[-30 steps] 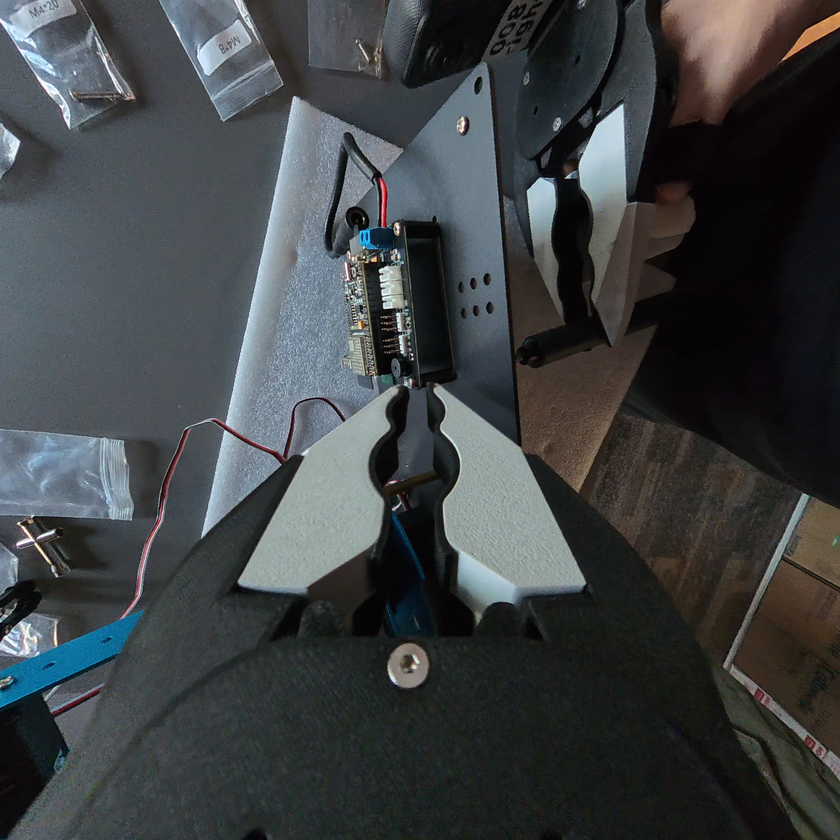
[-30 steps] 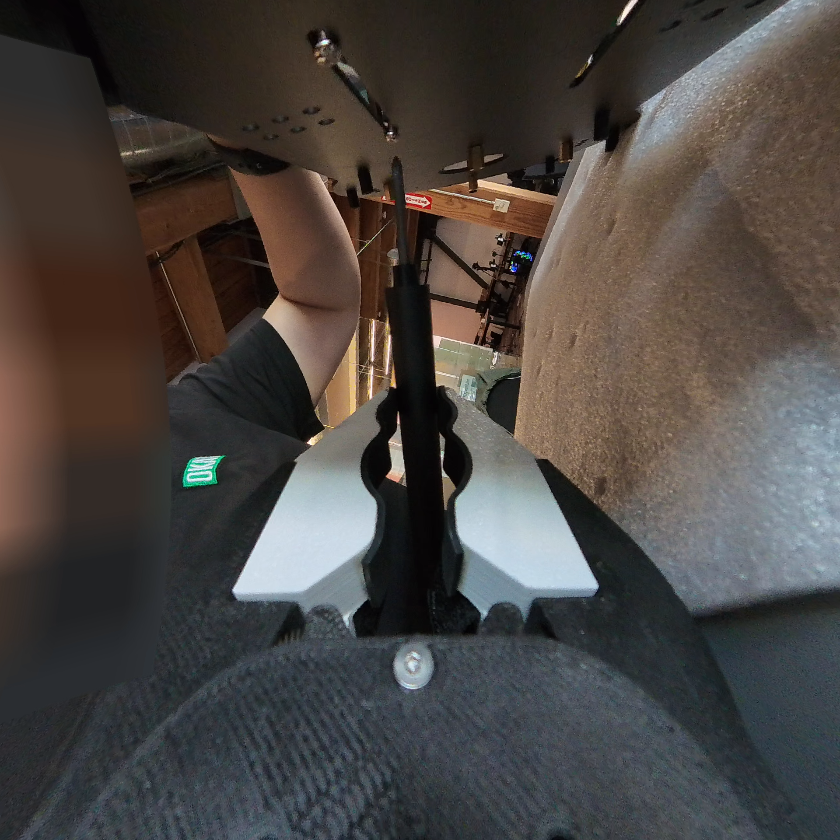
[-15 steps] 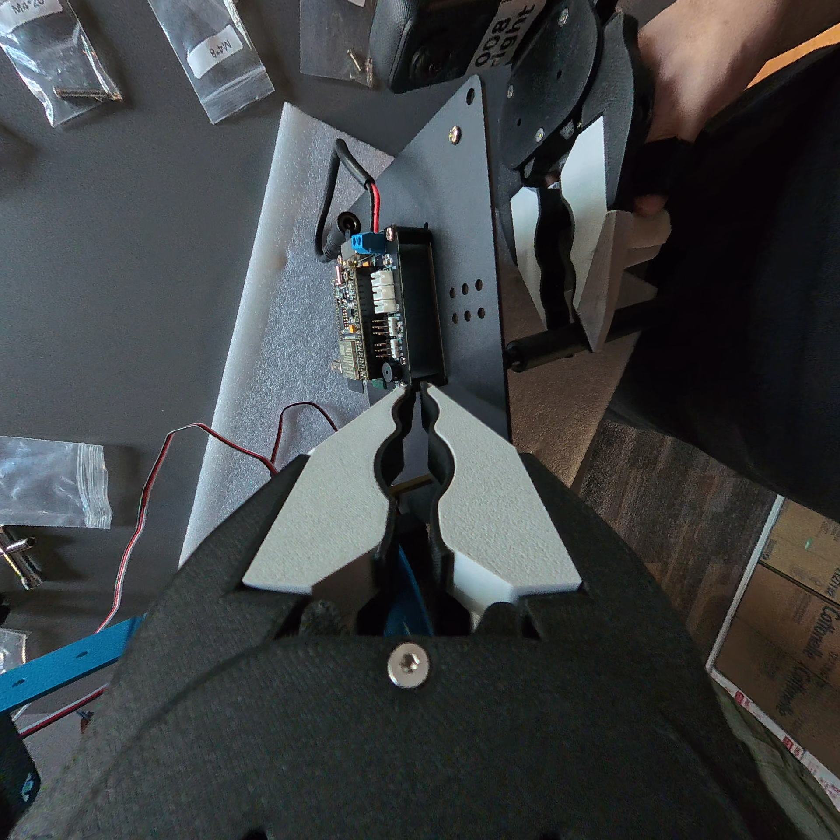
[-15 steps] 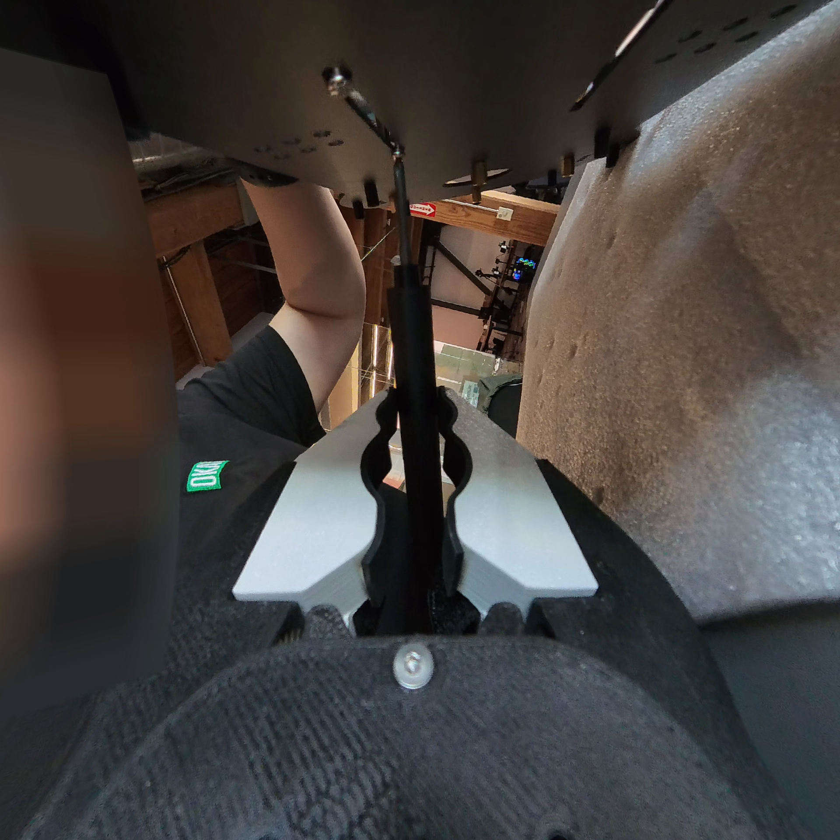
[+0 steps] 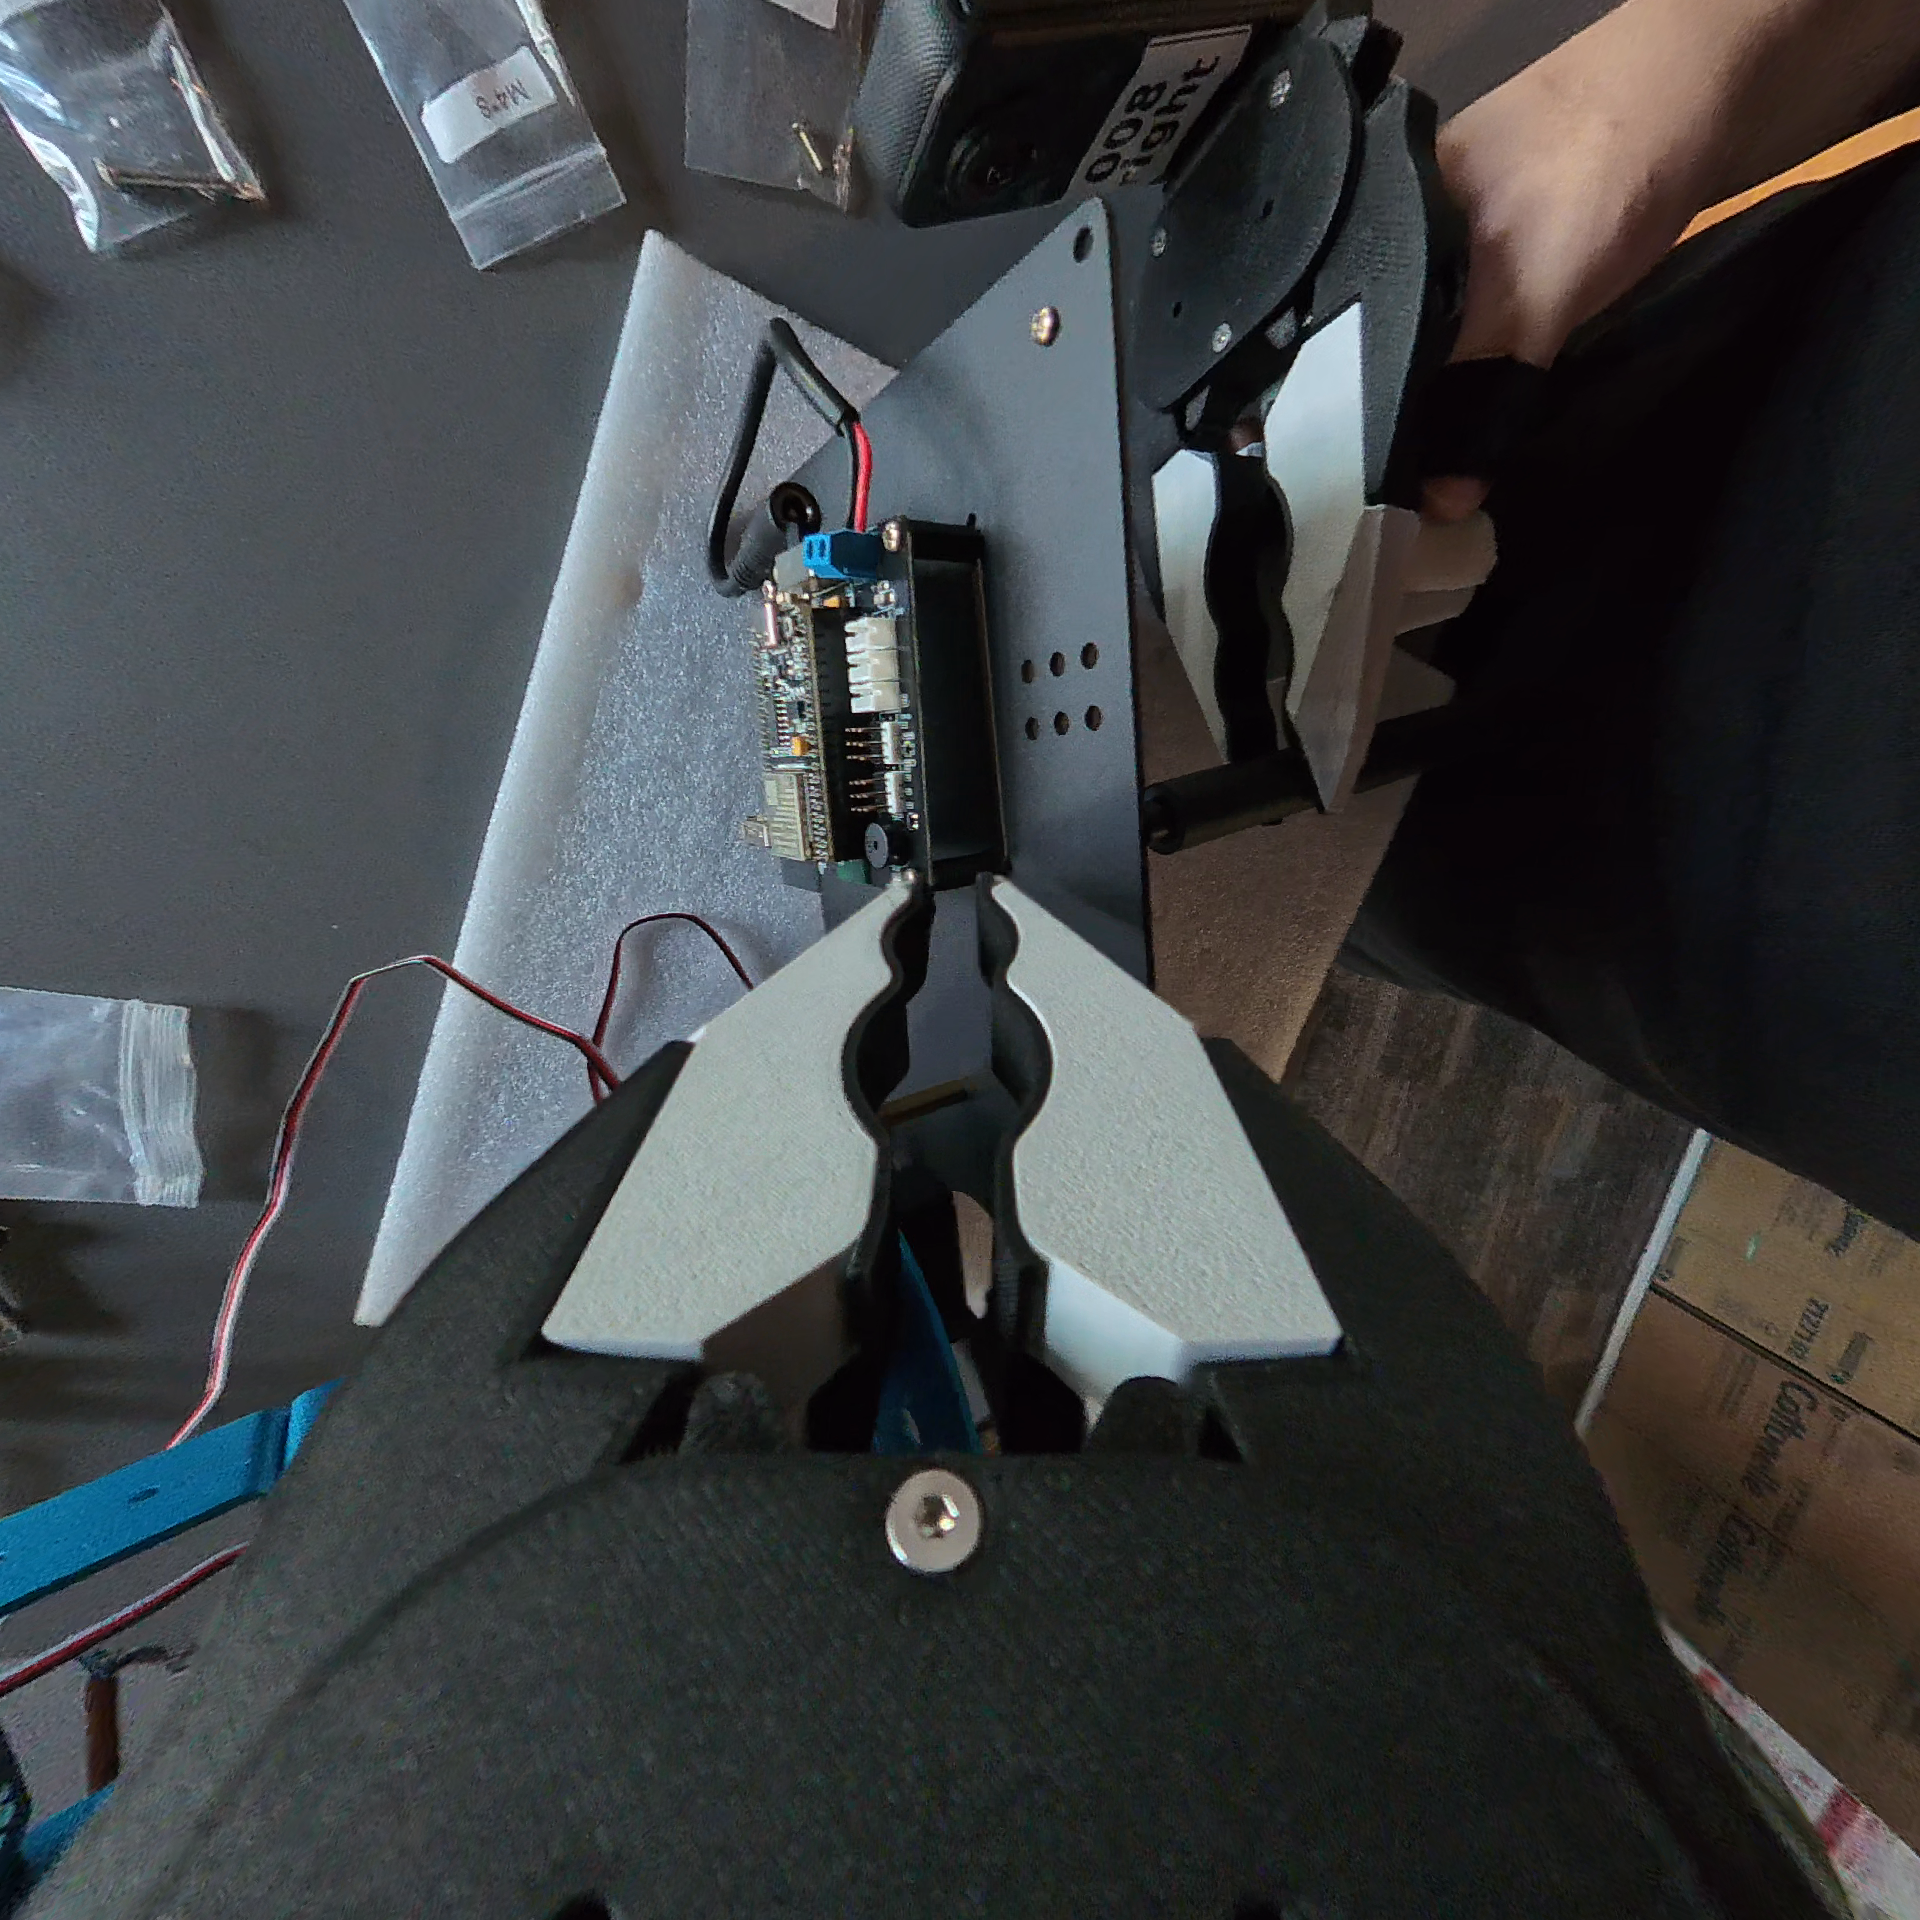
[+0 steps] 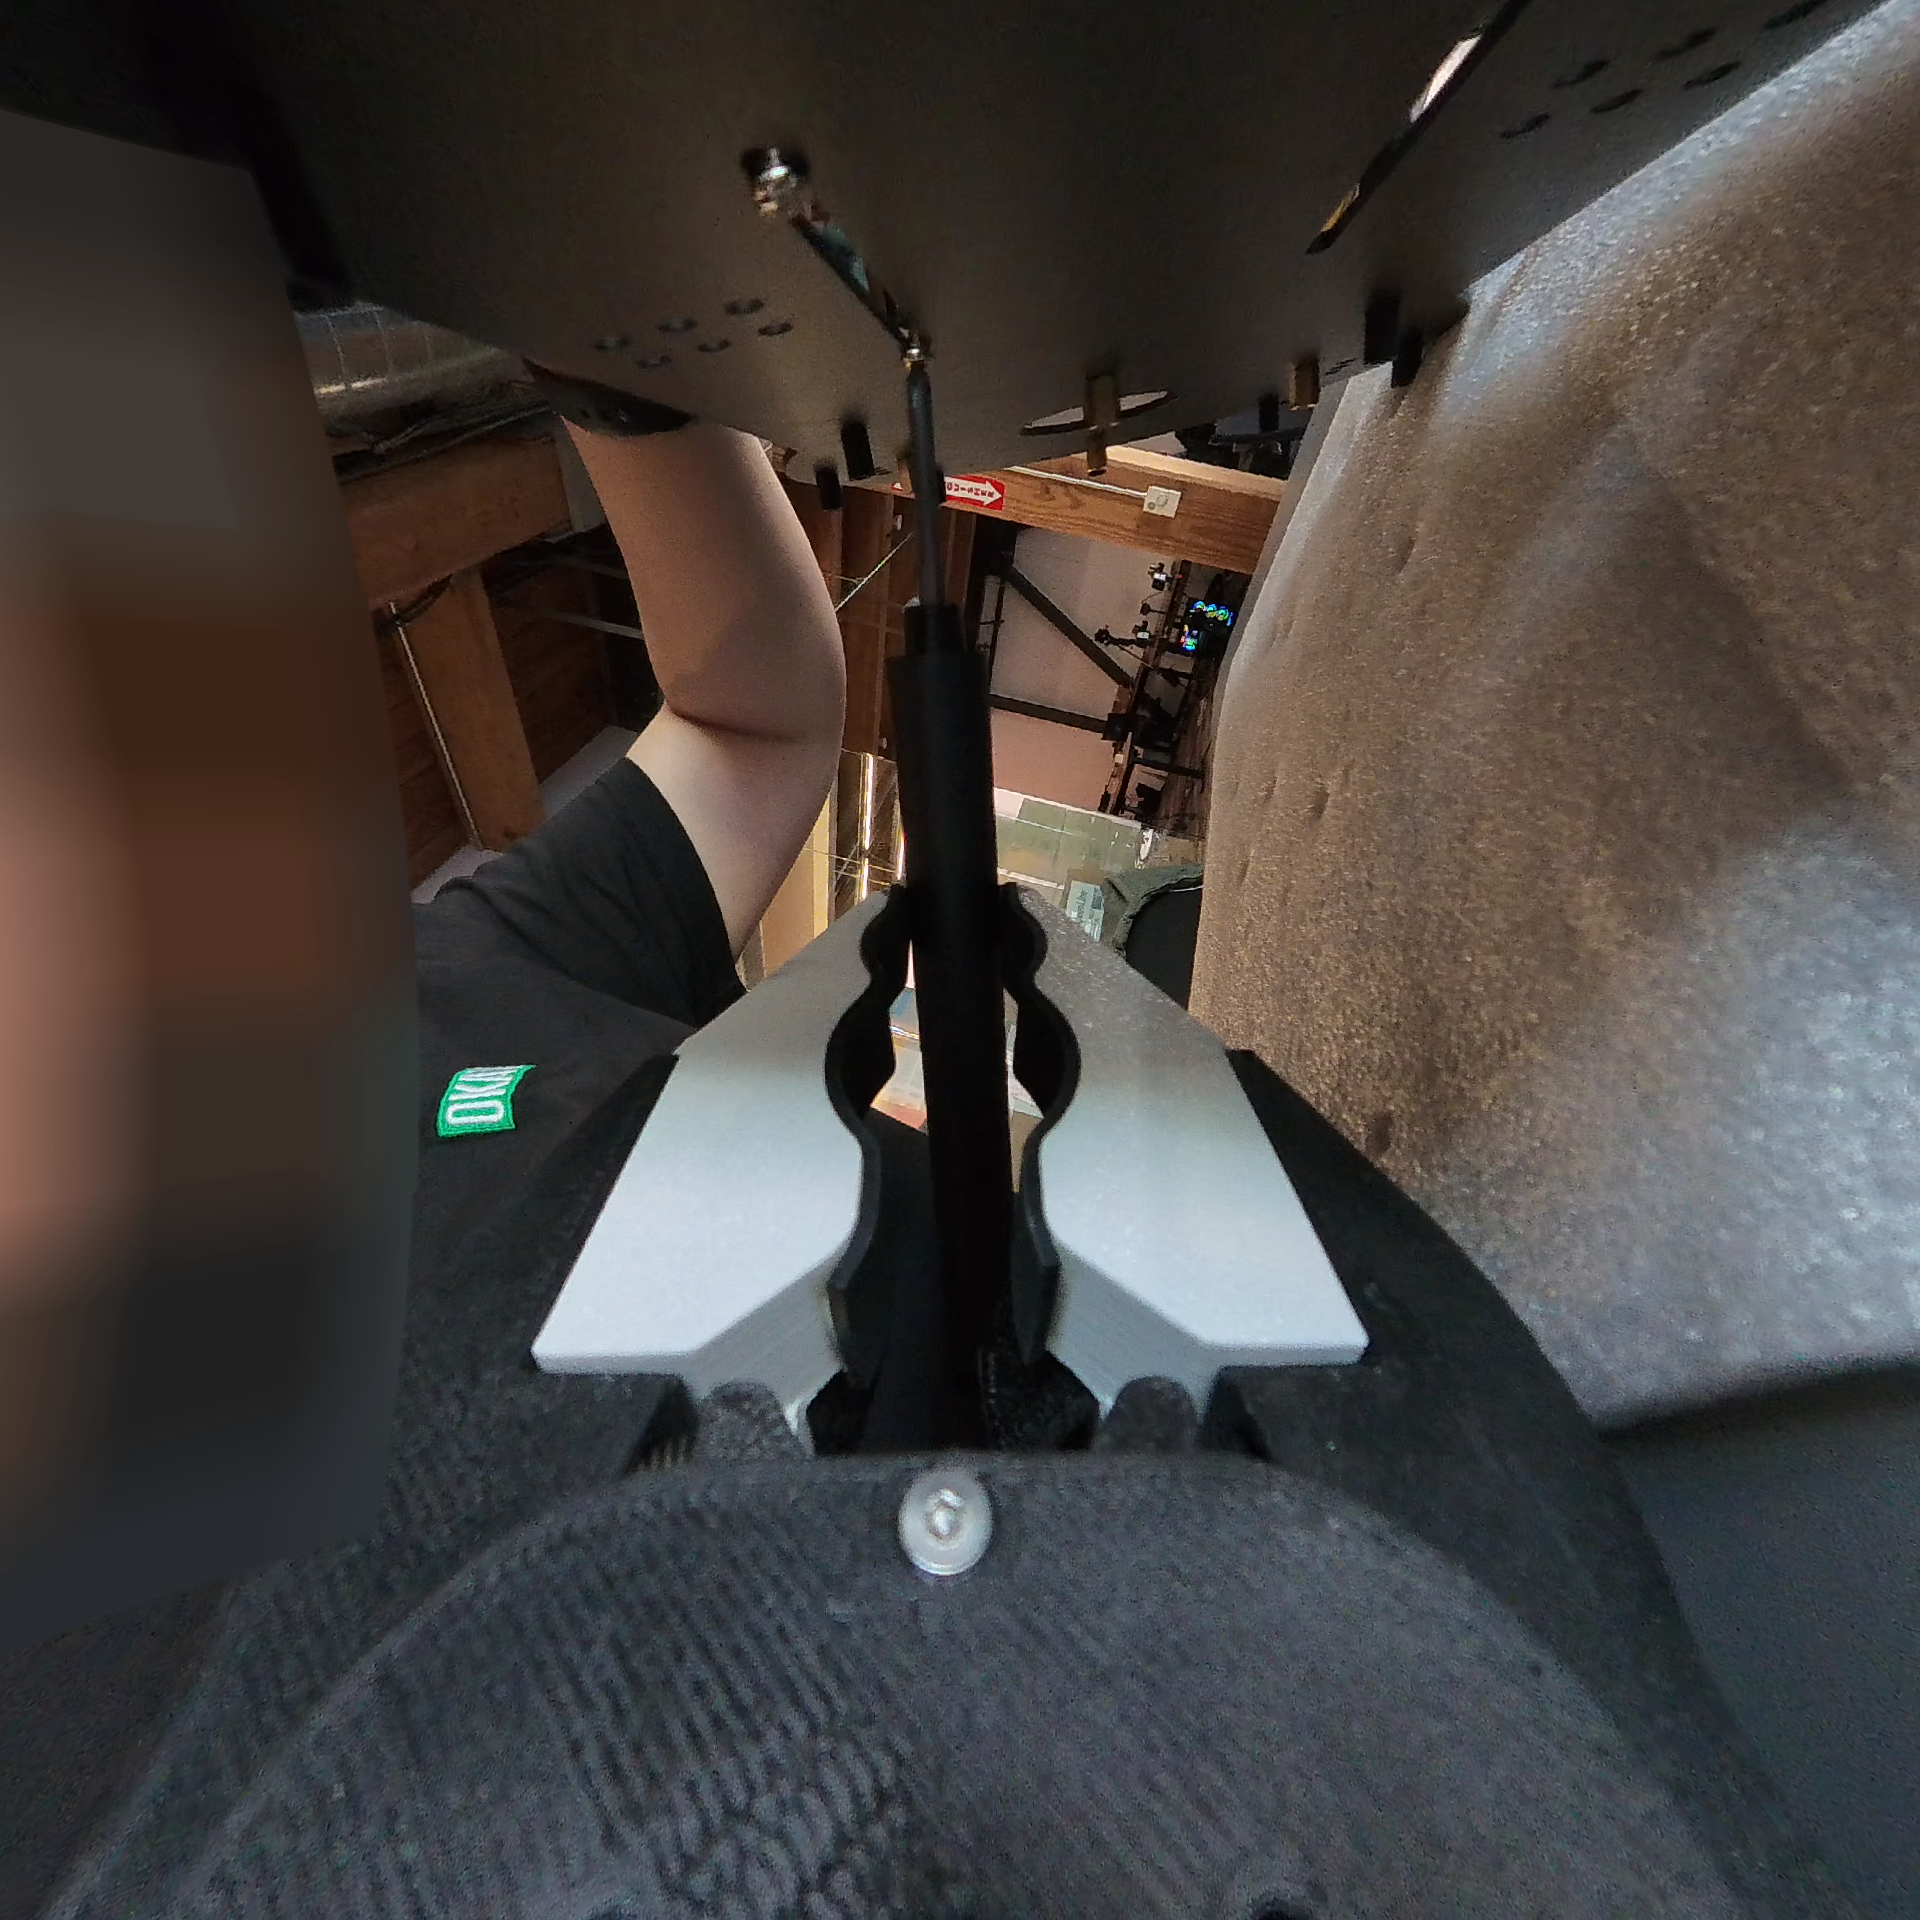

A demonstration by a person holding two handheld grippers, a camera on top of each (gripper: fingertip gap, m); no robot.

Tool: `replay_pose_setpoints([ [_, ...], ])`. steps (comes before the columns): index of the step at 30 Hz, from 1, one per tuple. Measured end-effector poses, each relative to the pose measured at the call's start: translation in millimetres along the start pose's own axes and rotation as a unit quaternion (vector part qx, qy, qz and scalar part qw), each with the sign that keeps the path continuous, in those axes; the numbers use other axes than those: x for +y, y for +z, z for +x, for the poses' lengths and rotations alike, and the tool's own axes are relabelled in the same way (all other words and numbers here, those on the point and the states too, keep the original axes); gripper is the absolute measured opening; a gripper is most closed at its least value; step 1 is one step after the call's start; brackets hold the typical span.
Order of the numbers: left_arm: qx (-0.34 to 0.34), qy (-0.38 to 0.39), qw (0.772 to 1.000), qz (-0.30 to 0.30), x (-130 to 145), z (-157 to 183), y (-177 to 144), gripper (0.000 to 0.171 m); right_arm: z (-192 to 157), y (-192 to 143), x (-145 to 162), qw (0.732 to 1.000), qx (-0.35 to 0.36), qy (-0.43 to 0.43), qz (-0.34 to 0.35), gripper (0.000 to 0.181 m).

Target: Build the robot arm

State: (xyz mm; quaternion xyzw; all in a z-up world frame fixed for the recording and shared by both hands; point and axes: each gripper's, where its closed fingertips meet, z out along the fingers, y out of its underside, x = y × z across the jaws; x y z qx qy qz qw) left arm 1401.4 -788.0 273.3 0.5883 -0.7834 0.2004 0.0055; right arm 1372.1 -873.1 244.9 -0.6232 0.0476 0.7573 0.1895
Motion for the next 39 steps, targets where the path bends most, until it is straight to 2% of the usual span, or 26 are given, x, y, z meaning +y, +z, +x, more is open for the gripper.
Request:
replay_pose_setpoints([
  [2,0.008,-0.005,1.000,0.001,-2,1,-1,0.014,0,0,0,1.000,0.000,0.000,0.000,0.016],
  [11,0.013,-0.011,1.000,-0.001,-2,-5,2,0.004,0,0,0,1.000,-0.004,0.003,-0.002,0.016],
  [20,0.032,-0.029,0.999,0.004,-1,-6,4,0.001,0,0,0,1.000,-0.006,0.005,-0.003,0.016],
  [27,0.084,-0.055,0.995,0.004,-2,7,6,0.000,1,0,0,1.000,-0.003,0.005,-0.004,0.016],
  [34,0.041,-0.039,0.998,0.017,-4,-7,-8,0.000,0,-1,0,1.000,-0.005,0.005,-0.003,0.016],
  [39,-0.033,0.028,0.999,-0.002,3,-10,-2,0.019,0,-1,0,1.000,-0.007,0.005,-0.002,0.016],
])
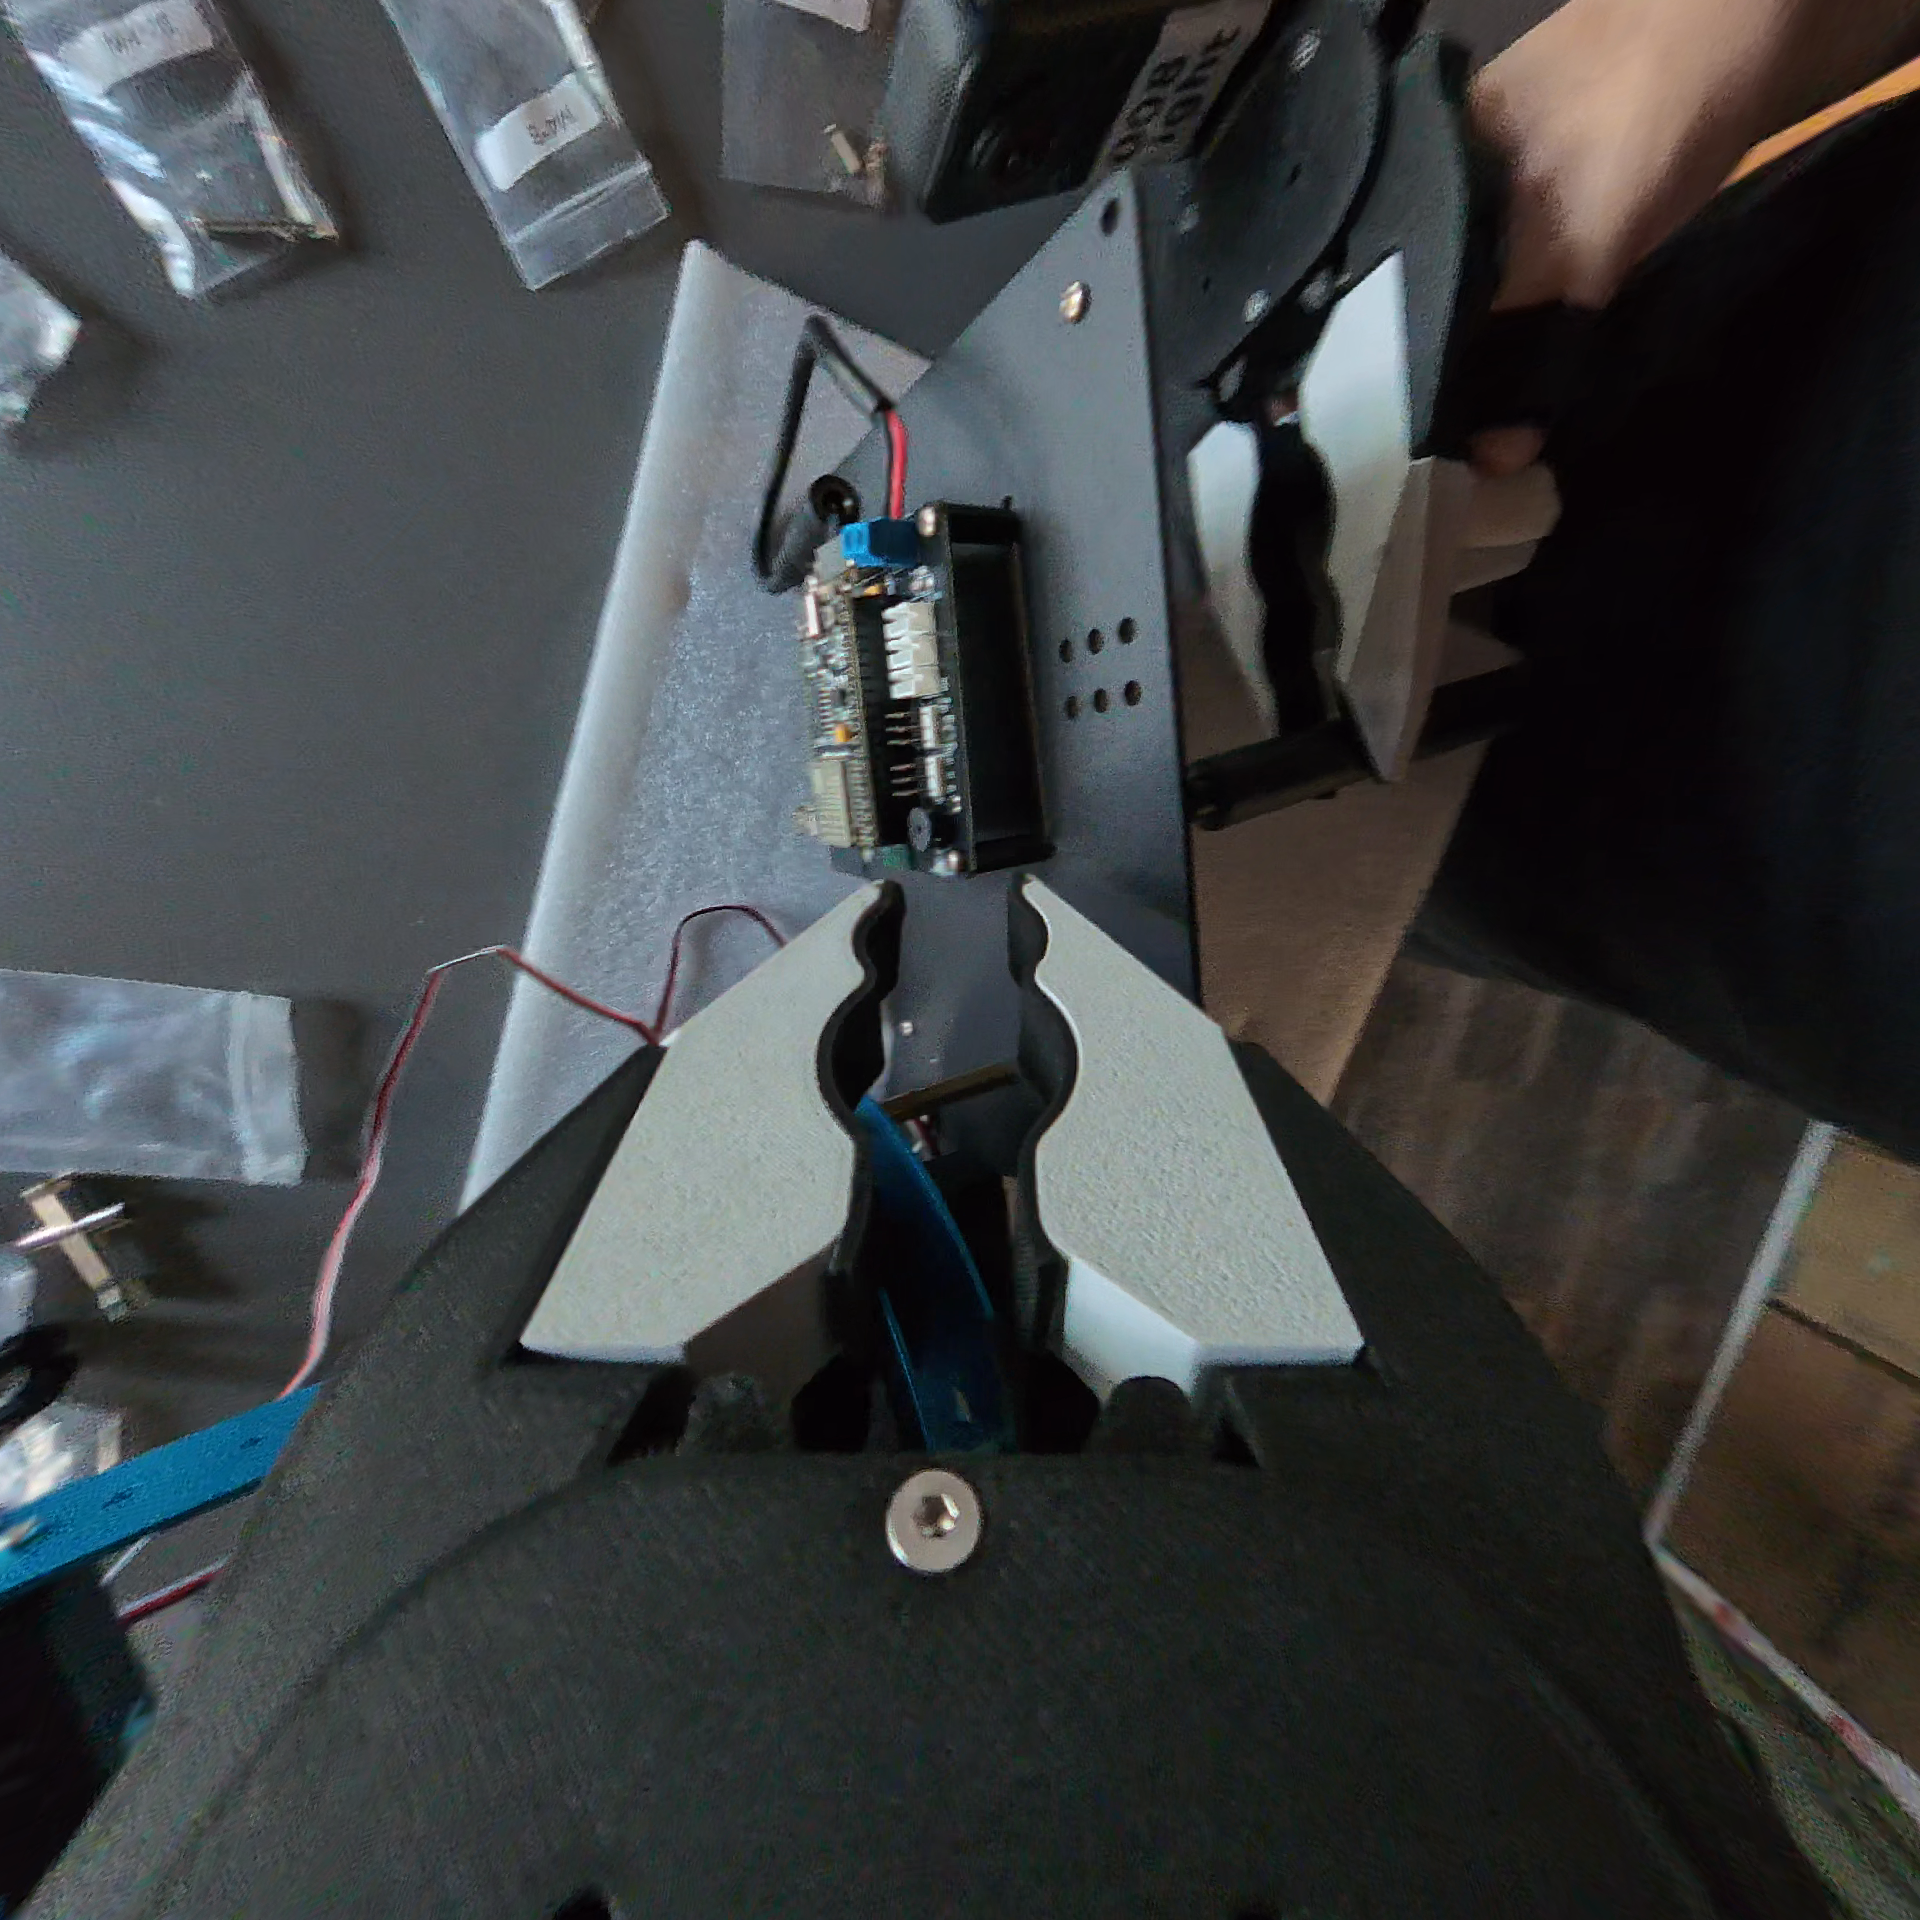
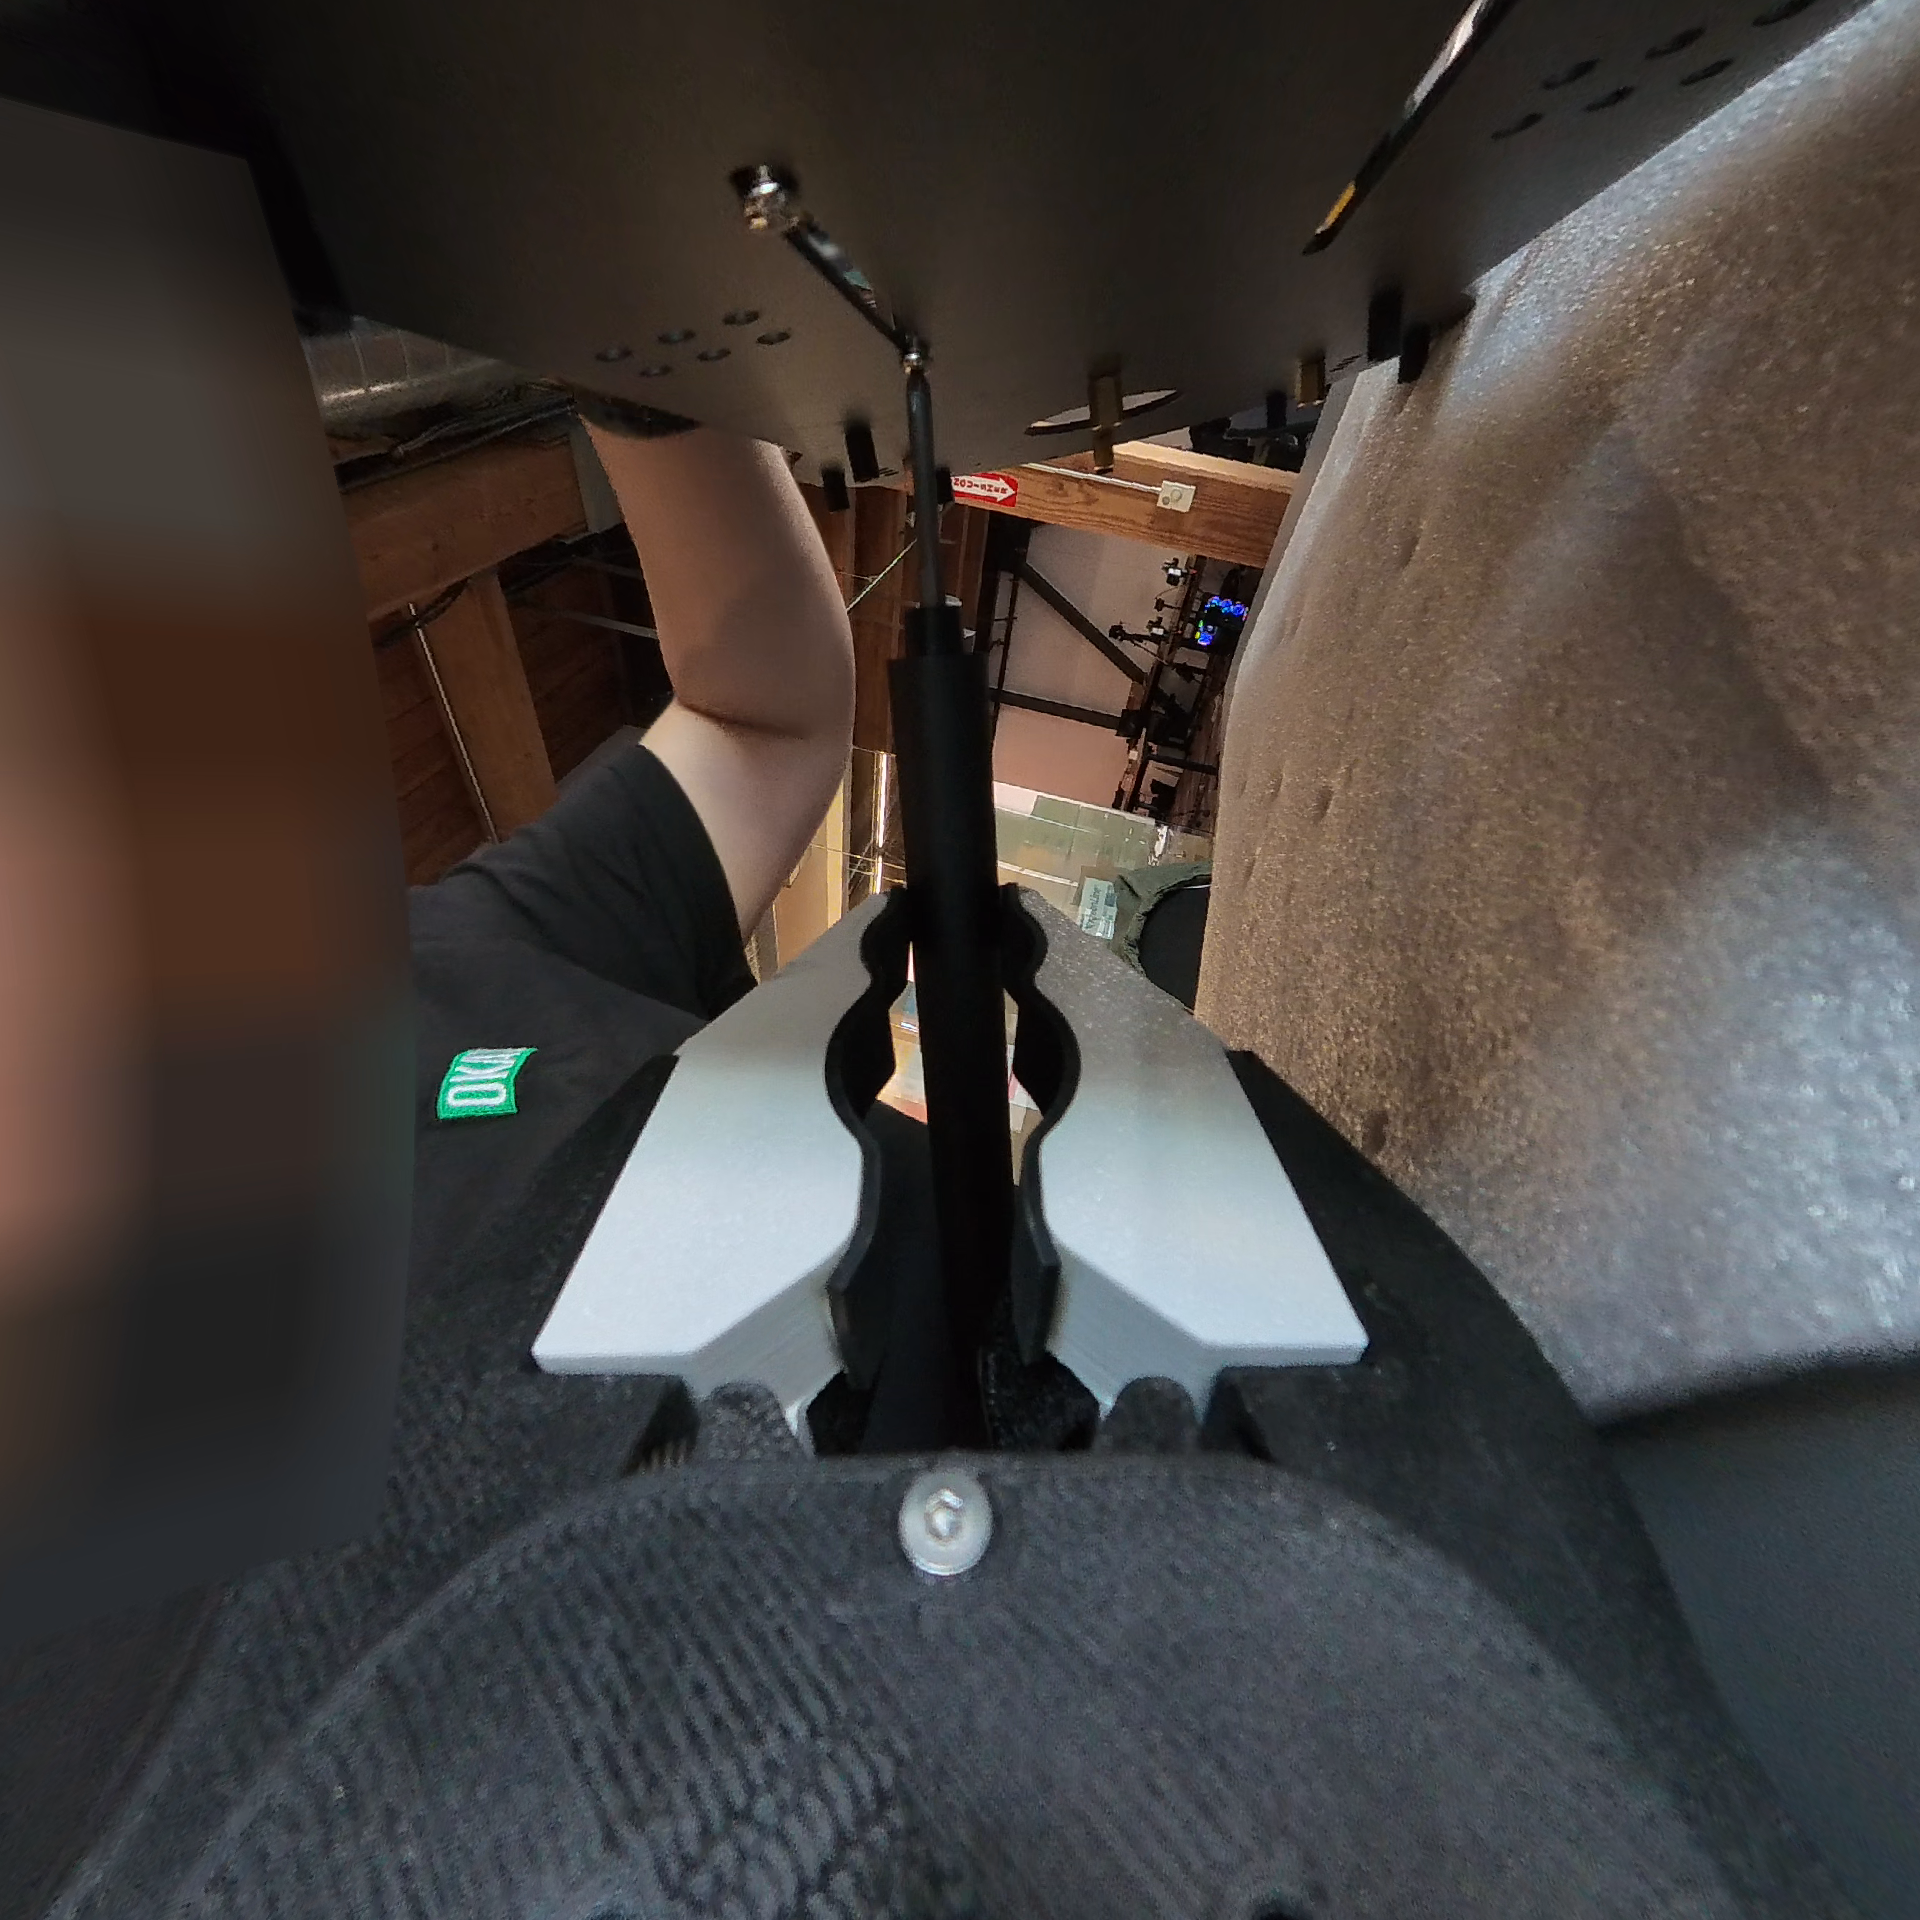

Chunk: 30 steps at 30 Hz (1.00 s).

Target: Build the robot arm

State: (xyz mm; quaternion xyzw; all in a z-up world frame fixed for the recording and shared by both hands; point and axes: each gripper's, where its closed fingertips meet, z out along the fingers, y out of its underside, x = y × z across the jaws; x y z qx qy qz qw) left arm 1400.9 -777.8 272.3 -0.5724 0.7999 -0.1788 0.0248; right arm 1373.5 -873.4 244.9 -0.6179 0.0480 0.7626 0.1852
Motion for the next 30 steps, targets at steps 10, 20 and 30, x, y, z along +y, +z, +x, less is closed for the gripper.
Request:
replay_pose_setpoints([
  [10,-0.003,-0.002,1.000,0.020,-2.1,5.5,1.0,0.020,0.7,0.8,0.2,1.000,0.005,-0.005,-0.001,0.016],
  [20,0.022,-0.025,0.999,0.037,-4.0,7.1,1.6,0.015,0.4,1.9,0.4,1.000,0.009,-0.009,0.000,0.016],
  [30,0.037,-0.049,0.998,0.026,-3.6,5.7,2.2,0.011,-1.0,4.4,1.0,1.000,0.003,-0.008,0.005,0.016],
])
